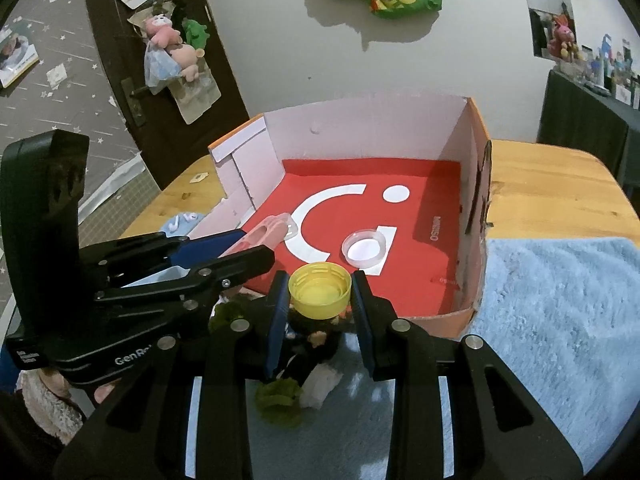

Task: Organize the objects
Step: 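Carry the clothespin and yellow cap toward the red-lined box, then lower the clothespin with left tool while right tool lowers yellow cap onto red floor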

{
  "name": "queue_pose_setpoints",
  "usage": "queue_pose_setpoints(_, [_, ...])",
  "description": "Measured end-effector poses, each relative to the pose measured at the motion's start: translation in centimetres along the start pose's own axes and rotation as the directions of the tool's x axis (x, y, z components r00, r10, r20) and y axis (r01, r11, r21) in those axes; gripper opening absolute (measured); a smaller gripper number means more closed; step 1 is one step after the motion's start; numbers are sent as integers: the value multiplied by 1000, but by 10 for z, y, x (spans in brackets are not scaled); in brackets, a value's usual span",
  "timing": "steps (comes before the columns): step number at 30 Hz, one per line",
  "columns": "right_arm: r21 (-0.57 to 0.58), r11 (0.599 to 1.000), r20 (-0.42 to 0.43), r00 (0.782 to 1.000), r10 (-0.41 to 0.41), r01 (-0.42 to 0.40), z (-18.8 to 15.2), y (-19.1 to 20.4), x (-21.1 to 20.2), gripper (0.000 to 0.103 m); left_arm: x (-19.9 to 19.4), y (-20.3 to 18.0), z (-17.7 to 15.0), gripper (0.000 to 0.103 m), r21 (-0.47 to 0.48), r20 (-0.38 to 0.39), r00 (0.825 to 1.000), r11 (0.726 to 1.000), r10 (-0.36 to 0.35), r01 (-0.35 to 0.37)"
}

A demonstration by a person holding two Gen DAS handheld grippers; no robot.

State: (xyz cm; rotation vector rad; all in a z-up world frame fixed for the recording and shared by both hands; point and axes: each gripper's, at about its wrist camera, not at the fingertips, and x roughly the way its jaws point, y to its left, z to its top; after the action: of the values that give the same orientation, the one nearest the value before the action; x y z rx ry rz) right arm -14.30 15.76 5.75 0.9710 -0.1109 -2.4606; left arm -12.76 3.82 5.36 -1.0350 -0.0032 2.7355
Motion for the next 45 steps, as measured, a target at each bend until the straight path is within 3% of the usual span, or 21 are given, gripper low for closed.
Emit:
queue_pose_setpoints(19, [-8, 1000, -16, 1000, -13, 13, 19, -6, 24, 29, 28, 28, 12, 28, -11, -60, 997, 998, 53, -54])
queue_pose_setpoints(32, [-16, 999, -110, 993, 31, -33, 19, -6, 56, 29, 44, 34, 2, 28, -18, -142, 990, 1000, 7, -9])
queue_pose_setpoints(45, [-57, 997, -211, 977, 43, -56, 14, -1, 82, 29, 59, 53, -7, 28, -52, -194, 981, 998, 19, -30])
